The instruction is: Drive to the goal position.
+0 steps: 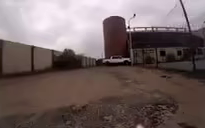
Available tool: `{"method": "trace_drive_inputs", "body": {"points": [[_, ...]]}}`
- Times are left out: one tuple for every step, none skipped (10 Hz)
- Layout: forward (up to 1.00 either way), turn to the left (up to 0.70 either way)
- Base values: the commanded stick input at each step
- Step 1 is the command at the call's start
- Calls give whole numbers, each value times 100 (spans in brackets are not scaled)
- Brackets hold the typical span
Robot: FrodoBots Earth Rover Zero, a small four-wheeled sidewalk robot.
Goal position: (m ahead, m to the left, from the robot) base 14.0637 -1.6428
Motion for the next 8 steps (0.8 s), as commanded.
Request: {"method": "trace_drive_inputs", "body": {"points": [[70, 0], [70, 0], [70, 0], [70, 0], [70, 0], [70, 0], [70, 0], [70, 0]]}}
